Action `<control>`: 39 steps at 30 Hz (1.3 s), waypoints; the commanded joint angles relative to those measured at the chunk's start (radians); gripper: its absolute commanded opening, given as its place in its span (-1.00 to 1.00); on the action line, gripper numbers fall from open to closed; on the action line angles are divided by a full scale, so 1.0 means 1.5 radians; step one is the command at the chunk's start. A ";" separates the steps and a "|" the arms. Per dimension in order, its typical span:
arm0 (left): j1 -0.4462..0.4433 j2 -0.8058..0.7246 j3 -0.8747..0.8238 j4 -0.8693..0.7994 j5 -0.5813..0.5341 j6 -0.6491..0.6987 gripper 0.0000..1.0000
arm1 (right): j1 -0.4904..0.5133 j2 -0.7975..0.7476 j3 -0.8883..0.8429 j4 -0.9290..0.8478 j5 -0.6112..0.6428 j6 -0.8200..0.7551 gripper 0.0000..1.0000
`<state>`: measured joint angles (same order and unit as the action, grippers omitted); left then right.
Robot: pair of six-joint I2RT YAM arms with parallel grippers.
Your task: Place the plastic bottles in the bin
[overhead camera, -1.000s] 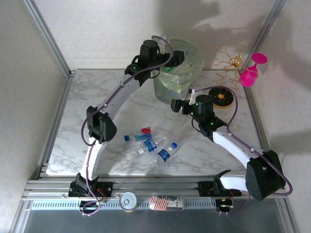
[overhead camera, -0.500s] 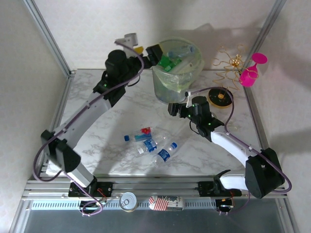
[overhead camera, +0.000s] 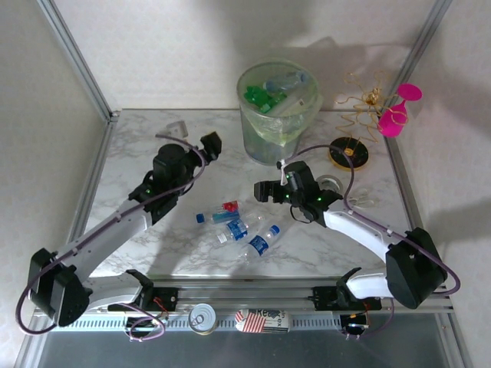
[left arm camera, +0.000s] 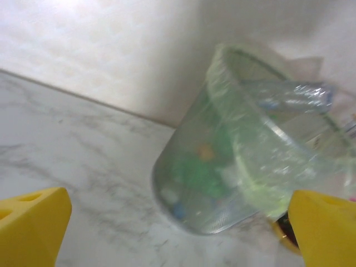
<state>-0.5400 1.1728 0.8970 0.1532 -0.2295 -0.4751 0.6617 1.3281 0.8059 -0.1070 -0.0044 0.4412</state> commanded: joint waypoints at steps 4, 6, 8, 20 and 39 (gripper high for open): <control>-0.001 -0.062 -0.126 -0.047 -0.039 -0.044 0.99 | 0.047 -0.012 0.014 -0.194 0.021 0.119 0.98; -0.001 -0.072 -0.171 -0.008 -0.029 -0.074 0.99 | 0.056 -0.033 0.004 -0.223 0.024 0.156 0.98; -0.002 -0.071 -0.204 0.029 -0.025 -0.098 0.99 | 0.065 -0.057 -0.016 -0.239 0.013 0.195 0.97; -0.004 0.015 -0.234 0.132 0.006 -0.112 0.99 | 0.148 -0.114 -0.122 -0.183 -0.097 0.370 0.98; -0.005 -0.017 -0.276 0.128 -0.008 -0.129 0.99 | 0.186 0.015 -0.099 -0.129 -0.078 0.349 0.92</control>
<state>-0.5411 1.1652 0.4950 0.3328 -0.2291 -0.6563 0.9298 1.3209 0.6281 -0.2790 -0.1535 0.9833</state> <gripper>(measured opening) 0.995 0.963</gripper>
